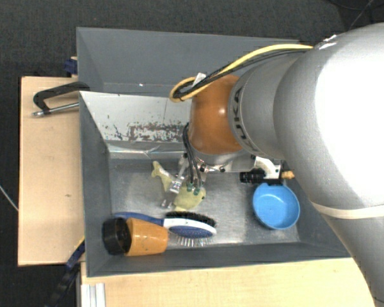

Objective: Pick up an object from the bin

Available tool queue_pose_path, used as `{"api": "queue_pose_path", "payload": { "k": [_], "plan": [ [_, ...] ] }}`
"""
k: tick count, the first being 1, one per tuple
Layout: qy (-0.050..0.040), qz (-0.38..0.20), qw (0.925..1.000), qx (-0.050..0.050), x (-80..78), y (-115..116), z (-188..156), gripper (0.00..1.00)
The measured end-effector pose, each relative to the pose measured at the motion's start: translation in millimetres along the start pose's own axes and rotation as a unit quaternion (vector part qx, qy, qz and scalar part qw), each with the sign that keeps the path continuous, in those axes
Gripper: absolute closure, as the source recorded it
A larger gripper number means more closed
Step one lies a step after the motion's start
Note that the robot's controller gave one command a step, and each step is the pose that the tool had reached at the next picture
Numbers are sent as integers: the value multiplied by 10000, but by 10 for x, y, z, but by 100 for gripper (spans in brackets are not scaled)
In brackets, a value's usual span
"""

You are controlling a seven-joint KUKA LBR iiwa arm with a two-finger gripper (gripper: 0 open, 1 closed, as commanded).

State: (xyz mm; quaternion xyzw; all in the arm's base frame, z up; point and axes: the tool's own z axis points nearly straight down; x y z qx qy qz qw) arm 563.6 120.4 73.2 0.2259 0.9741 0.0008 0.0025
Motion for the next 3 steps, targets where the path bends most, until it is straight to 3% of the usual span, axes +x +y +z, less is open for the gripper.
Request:
{"api": "queue_pose_path", "payload": {
  "k": [1,2,3],
  "plan": [
    [3,-9,10000,0,-9,11,-18,0],
    [-8,-10,10000,-11,-15,20,-24,100],
    [-4,-18,10000,-10,-27,36,-211,100]
  ]
}}
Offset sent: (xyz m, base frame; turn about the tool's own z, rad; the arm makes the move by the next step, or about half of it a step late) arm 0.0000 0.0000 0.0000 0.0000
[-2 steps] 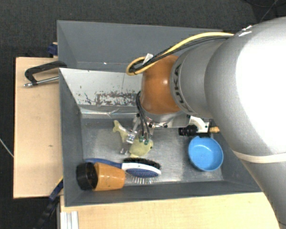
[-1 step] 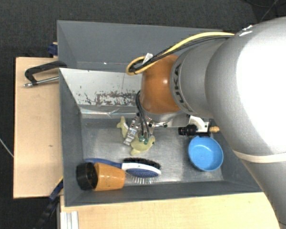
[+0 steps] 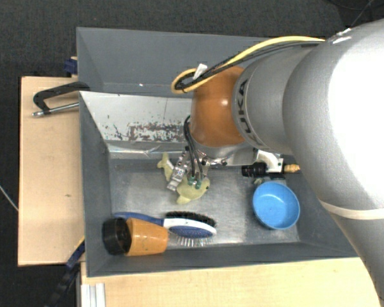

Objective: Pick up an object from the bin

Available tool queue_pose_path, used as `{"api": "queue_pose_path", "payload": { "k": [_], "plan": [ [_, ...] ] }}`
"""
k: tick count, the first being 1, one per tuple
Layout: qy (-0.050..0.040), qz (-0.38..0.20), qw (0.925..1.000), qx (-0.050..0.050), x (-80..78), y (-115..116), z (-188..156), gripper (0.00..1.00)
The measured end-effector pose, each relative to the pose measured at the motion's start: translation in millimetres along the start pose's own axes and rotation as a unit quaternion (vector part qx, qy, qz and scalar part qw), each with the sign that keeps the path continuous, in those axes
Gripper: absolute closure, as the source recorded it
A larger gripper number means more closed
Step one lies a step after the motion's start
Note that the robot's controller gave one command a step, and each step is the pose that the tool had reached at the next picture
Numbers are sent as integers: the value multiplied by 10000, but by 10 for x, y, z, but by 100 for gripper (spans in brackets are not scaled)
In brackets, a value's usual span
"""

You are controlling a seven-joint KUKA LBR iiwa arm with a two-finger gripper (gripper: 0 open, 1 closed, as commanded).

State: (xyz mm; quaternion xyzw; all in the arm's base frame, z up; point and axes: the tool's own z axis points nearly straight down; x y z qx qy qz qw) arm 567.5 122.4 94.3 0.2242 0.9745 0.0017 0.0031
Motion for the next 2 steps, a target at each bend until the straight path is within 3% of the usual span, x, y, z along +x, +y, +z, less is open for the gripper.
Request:
{"api": "queue_pose_path", "payload": {
  "k": [1,2],
  "plan": [
    [2,-7,10000,1,-11,13,-120,100],
    [-27,-18,10000,-22,-38,40,-1023,100]
  ]
}}
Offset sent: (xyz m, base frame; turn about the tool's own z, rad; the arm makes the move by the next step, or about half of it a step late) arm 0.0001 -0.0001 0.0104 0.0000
